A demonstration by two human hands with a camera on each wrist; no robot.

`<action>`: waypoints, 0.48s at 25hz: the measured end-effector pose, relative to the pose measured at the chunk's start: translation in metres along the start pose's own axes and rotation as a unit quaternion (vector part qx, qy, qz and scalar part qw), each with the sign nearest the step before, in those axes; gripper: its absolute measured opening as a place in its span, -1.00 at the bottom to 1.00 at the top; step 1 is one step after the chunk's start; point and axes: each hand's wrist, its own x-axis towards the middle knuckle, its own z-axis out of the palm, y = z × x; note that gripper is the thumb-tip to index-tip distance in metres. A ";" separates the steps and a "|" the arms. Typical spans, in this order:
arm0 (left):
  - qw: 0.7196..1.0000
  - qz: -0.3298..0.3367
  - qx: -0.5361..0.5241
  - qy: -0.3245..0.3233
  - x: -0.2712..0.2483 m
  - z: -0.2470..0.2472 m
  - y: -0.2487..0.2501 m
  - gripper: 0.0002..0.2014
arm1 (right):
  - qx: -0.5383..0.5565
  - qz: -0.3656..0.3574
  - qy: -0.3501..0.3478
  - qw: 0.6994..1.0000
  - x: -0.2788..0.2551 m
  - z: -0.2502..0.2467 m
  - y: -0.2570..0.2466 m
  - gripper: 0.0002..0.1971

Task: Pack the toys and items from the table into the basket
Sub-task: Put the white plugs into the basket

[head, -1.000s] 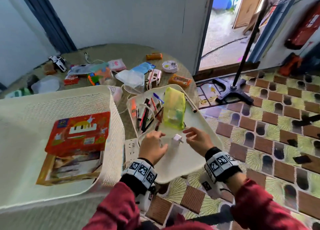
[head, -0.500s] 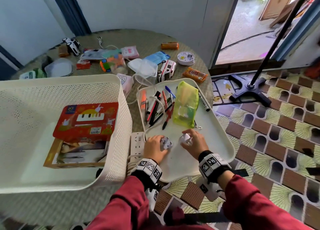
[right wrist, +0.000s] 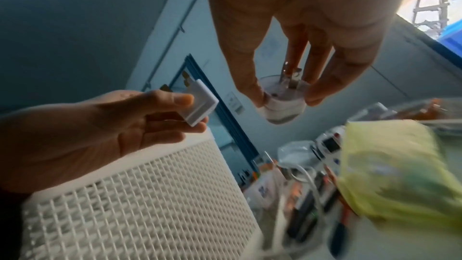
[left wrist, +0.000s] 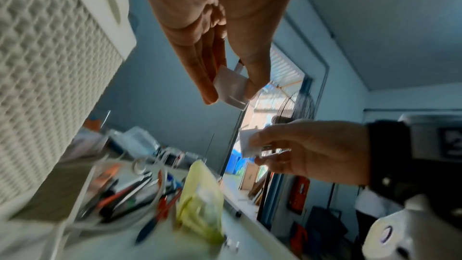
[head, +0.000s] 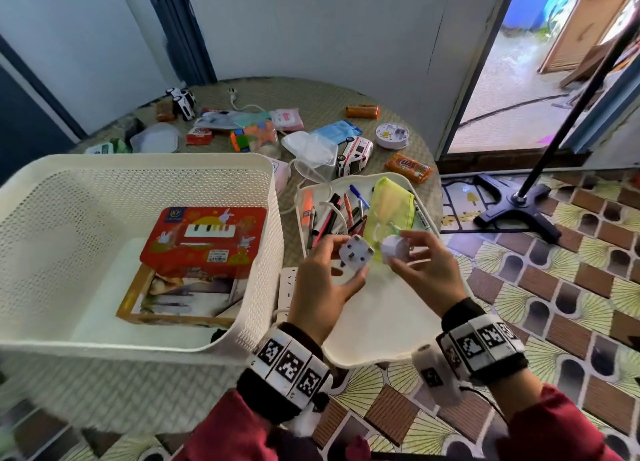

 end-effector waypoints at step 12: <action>0.989 -0.031 0.023 0.142 -0.023 -0.188 0.032 -0.58 | 0.063 -0.184 -0.095 0.976 -0.002 0.038 -0.182 -0.55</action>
